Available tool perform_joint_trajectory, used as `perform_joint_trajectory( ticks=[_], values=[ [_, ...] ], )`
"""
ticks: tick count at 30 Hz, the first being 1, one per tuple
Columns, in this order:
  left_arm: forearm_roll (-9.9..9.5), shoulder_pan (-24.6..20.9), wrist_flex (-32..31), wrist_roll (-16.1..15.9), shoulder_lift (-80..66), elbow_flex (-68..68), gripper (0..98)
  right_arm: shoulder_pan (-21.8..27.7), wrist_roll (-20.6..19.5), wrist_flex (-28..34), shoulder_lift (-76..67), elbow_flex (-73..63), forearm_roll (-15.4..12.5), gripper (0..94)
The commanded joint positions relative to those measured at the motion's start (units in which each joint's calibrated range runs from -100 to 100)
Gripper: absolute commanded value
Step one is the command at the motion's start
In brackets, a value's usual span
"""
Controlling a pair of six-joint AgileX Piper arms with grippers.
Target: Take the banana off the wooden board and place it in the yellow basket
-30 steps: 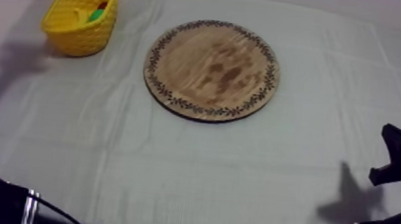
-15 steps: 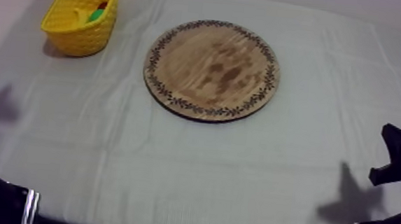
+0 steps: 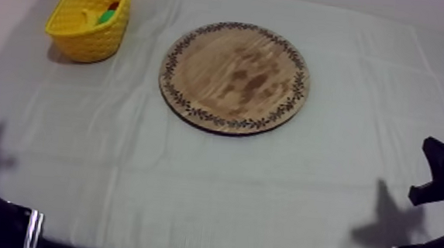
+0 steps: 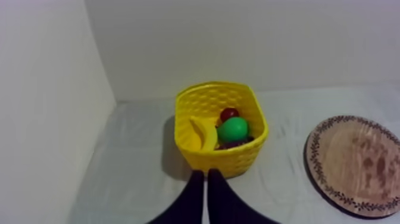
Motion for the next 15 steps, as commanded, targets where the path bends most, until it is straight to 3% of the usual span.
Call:
perform_joint_trajectory(
  ticks=[1,5,15],
  values=[
    [0.16,-0.1,-3.8,0.3,-4.2,8.3,0.0,0.0,0.0,0.0,0.0,0.0,0.0,0.3],
    [0.12,-0.2,-8.2,0.9,-9.2,16.5,0.0,0.0,0.0,0.0,0.0,0.0,0.0,0.3],
    [0.22,-0.1,-12.7,1.8,-15.4,28.5,0.0,0.0,0.0,0.0,0.0,0.0,0.0,0.3]
  ],
)
